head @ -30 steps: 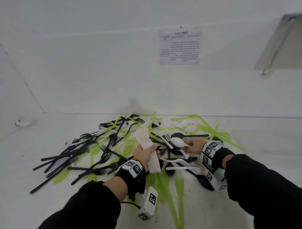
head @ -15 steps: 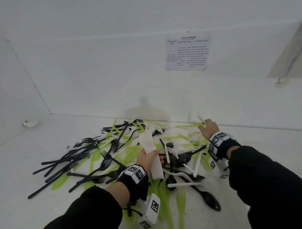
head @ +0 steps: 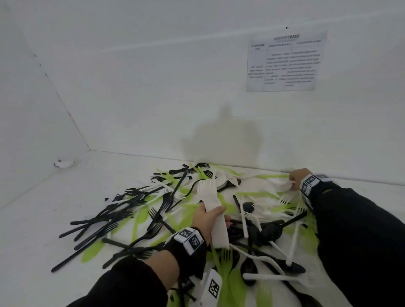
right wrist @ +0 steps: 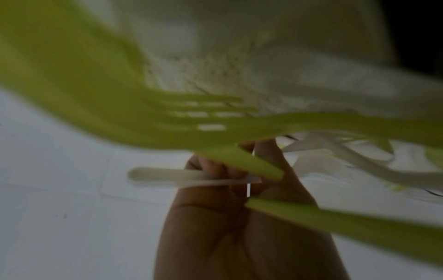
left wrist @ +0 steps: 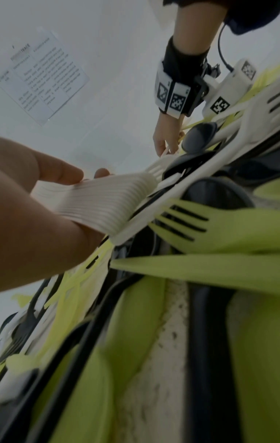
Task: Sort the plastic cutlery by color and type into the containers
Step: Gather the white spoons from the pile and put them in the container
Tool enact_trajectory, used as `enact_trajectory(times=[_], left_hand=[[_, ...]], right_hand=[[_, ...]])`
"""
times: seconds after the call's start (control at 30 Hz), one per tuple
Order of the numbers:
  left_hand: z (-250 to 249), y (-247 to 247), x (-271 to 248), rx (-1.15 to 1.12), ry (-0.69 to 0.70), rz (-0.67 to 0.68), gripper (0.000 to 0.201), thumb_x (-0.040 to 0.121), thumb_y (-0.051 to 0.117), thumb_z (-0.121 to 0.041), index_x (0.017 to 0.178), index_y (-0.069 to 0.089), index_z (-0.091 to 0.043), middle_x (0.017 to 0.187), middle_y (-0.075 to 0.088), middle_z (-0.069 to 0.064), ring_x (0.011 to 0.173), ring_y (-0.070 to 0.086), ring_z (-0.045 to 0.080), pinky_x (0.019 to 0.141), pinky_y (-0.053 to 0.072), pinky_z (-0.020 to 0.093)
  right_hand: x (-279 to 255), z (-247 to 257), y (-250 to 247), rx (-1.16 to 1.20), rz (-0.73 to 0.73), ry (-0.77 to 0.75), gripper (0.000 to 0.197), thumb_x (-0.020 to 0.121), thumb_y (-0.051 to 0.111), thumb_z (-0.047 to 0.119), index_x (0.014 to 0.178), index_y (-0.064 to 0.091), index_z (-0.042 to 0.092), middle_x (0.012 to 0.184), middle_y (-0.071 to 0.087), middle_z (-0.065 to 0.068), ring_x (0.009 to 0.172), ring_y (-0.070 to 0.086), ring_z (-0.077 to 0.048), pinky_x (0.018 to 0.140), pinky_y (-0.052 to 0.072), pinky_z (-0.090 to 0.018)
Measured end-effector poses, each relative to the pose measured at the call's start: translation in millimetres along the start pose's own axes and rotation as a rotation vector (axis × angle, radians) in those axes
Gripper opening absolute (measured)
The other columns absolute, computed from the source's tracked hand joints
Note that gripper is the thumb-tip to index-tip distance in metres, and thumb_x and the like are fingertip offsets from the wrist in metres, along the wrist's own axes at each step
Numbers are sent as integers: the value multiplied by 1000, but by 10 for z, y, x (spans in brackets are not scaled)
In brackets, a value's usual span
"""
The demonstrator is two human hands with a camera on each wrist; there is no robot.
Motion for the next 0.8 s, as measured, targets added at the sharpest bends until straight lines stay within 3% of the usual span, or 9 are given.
enact_trajectory(times=[0.2,0.27,0.33,0.4,0.47,0.57,0.67,0.73,0.8], left_hand=[[39,14,31,-12,7,-2,18,85,62,2,93,49,-7,78,57,14,46,63,17,47,55,30],[54,22,31,-11,11,3,19,85,62,3,93,49,-7,79,57,14,47,63,18,48,56,30],[78,28,28,-6,8,-2,18,84,63,2,94,50,-6,79,58,14,49,63,19,49,56,31],[97,31,18,-7,2,-9,17,85,63,2,95,51,-5,78,58,15,51,63,20,49,56,30],[96,36,-2,-11,4,-7,16,85,62,2,93,51,-6,77,59,16,49,63,19,48,56,30],[97,47,-42,-19,4,4,15,86,62,1,93,51,-4,72,59,15,47,62,18,47,55,29],[74,83,-102,-25,18,17,9,87,61,-3,88,52,-3,74,59,13,48,61,18,48,55,29],[56,115,-138,-36,34,21,9,90,59,-8,84,53,-4,78,59,10,53,59,21,48,55,30],[32,168,-194,-47,40,38,13,92,57,-11,81,53,-5,77,58,10,57,57,23,49,55,31]], right_hand=[[-78,-32,-35,220,59,29,34,92,52,24,121,58,8,126,57,-11,111,55,-26,90,42,-28],[-132,-1,6,328,112,-9,26,92,53,33,98,64,10,109,65,-6,83,58,-15,71,42,-24],[-99,-9,24,392,83,-21,24,90,57,34,80,63,13,97,68,-6,75,57,-15,60,37,-22],[-96,-3,-68,450,-30,11,21,89,59,26,94,64,6,108,65,-15,91,58,-26,67,34,-26],[-129,-24,-242,569,-189,73,31,89,58,22,112,58,1,115,60,-19,99,55,-29,74,31,-25],[-292,-32,-622,794,-451,47,26,91,55,17,112,56,2,109,60,-17,95,52,-26,71,28,-21],[-559,40,-1010,791,-645,-96,19,92,53,15,106,60,5,97,59,-7,87,47,-16,63,25,-18],[-698,190,-1149,708,-576,-237,15,91,56,15,101,63,8,94,59,-3,89,50,-17,66,30,-19],[-808,397,-1110,579,-375,-353,16,90,58,18,102,64,9,97,61,-4,97,55,-21,75,32,-21]])
Point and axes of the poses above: each hand's wrist, its own x-axis towards the middle knuckle, its own y-axis out of the palm, z = x × y, the point moved 4 cm from there along x, towards the middle knuckle
